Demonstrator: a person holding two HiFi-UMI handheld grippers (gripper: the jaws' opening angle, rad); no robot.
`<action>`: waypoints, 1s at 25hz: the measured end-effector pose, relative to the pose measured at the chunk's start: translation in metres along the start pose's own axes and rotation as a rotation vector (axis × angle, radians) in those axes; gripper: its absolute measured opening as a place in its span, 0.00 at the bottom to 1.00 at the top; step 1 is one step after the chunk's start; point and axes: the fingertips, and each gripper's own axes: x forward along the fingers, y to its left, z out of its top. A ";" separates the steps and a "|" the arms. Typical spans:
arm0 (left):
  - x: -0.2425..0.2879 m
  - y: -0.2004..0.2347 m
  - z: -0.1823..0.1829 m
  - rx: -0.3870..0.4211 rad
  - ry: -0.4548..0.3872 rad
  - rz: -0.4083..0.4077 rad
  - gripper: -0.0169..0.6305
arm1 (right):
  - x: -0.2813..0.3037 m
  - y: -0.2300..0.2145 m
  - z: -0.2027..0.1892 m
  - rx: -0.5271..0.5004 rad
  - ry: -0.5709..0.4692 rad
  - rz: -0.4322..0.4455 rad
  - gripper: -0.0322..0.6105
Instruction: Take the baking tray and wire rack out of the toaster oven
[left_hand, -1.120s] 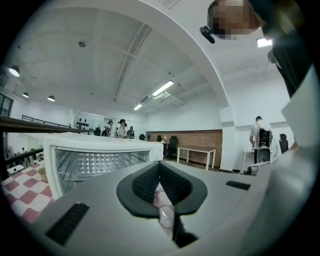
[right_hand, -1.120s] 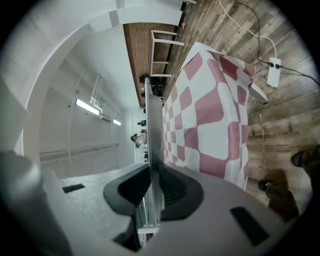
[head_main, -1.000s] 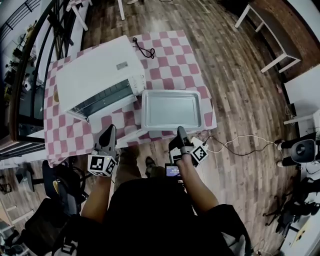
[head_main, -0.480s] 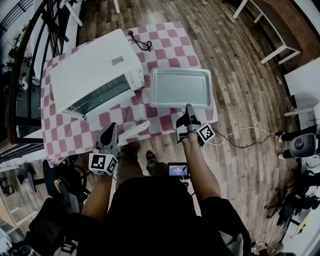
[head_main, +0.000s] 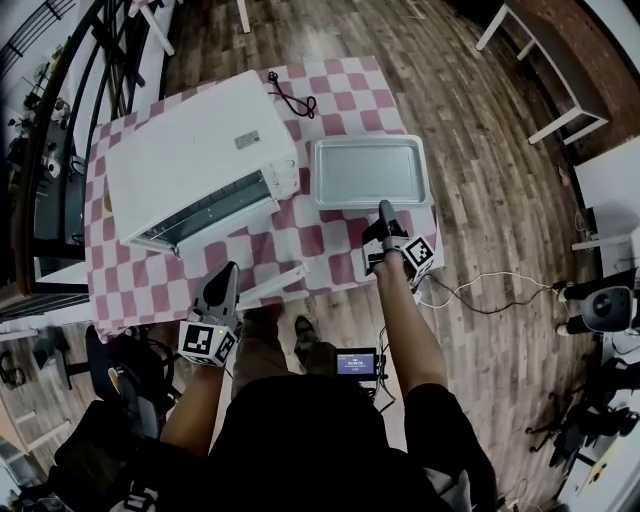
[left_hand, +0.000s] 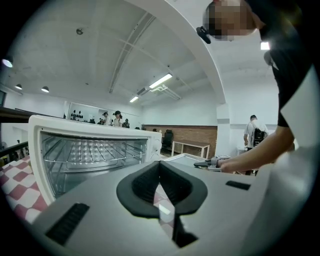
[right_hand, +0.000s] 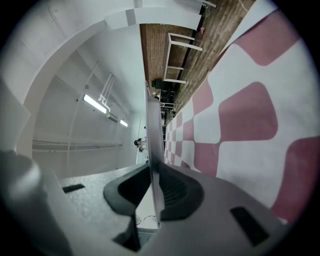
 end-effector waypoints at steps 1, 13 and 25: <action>0.001 0.004 0.000 0.000 0.002 0.004 0.02 | 0.009 -0.004 -0.001 -0.003 0.013 -0.004 0.14; 0.007 0.036 -0.002 -0.031 0.012 0.045 0.02 | 0.090 -0.034 -0.007 -0.017 0.069 -0.057 0.14; 0.008 0.043 -0.006 -0.026 0.032 0.052 0.02 | 0.114 -0.053 0.007 -0.071 0.085 -0.221 0.14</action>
